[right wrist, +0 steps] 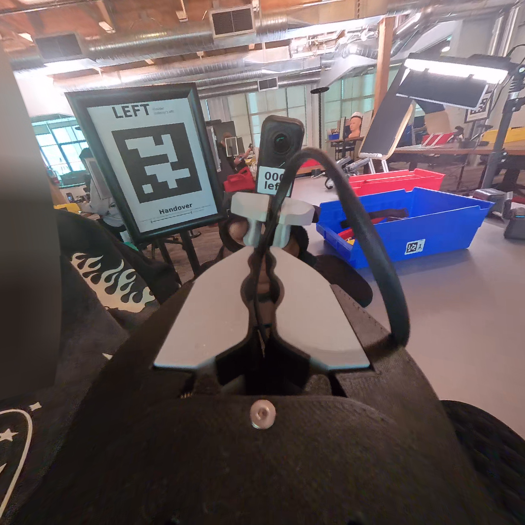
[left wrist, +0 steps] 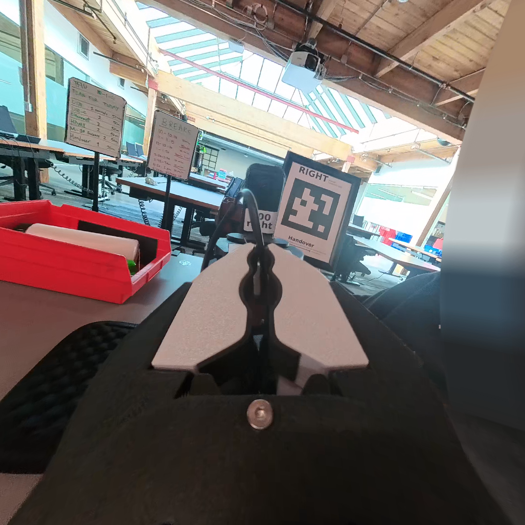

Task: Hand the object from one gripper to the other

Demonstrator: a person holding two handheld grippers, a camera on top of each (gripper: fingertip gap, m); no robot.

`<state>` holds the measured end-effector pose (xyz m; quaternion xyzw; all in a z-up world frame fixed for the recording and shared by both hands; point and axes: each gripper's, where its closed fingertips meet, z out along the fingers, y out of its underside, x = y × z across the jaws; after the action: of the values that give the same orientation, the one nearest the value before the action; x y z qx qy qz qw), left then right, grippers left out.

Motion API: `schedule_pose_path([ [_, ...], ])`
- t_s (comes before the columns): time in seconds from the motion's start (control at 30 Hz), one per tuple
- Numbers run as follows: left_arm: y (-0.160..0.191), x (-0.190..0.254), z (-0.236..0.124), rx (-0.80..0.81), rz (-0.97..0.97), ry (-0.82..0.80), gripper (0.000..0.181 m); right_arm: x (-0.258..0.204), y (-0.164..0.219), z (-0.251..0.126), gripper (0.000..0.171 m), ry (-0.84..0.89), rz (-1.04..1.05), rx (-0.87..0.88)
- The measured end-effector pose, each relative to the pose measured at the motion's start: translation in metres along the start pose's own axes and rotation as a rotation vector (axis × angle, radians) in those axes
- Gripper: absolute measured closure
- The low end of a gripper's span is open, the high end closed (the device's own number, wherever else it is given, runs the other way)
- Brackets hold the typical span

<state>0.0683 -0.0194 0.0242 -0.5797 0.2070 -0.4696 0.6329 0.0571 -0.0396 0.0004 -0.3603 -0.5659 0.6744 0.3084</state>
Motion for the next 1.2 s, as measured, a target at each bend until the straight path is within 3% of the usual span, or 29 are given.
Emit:
schedule_pose_path([
  [0.23, 0.016, -0.002, -0.005, -0.136, 0.006, 0.014, 0.16, 0.004, -0.012, -0.011, 0.167, 0.027, 0.014, 0.039],
  [0.33, 0.032, 0.0, -0.002, -0.231, 0.062, 0.017, 0.168, 0.006, -0.017, -0.015, 0.167, 0.035, 0.028, 0.059],
  [0.37, 0.032, 0.001, -0.001, -0.224, 0.079, 0.015, 0.176, 0.006, -0.018, -0.016, 0.167, 0.034, 0.032, 0.063],
  [0.53, 0.022, 0.002, 0.002, -0.159, 0.059, 0.014, 0.177, 0.006, -0.021, -0.016, 0.157, 0.033, 0.047, 0.096],
  [0.7, 0.002, -0.003, -0.003, -0.015, -0.001, -0.003, 0.176, 0.001, -0.001, -0.005, 0.145, -0.019, 0.053, -0.013],
  [0.83, -0.003, -0.004, -0.003, 0.025, -0.019, -0.003, 0.171, 0.002, 0.004, 0.001, 0.167, 0.006, 0.011, -0.021],
  [0.9, -0.003, -0.006, -0.004, 0.021, -0.005, -0.018, 0.169, 0.002, 0.001, -0.002, 0.167, 0.002, 0.008, -0.015],
  [1.03, 0.011, -0.003, -0.006, -0.103, 0.033, 0.005, 0.155, 0.006, -0.01, -0.01, 0.167, 0.027, 0.019, 0.028],
  [1.13, 0.033, -0.003, -0.002, -0.233, 0.077, -0.001, 0.156, 0.008, -0.016, -0.014, 0.167, 0.043, 0.029, 0.061],
  [1.2, 0.04, -0.003, 0.004, -0.262, 0.111, -0.008, 0.167, 0.008, -0.017, -0.014, 0.167, 0.038, 0.041, 0.069],
])
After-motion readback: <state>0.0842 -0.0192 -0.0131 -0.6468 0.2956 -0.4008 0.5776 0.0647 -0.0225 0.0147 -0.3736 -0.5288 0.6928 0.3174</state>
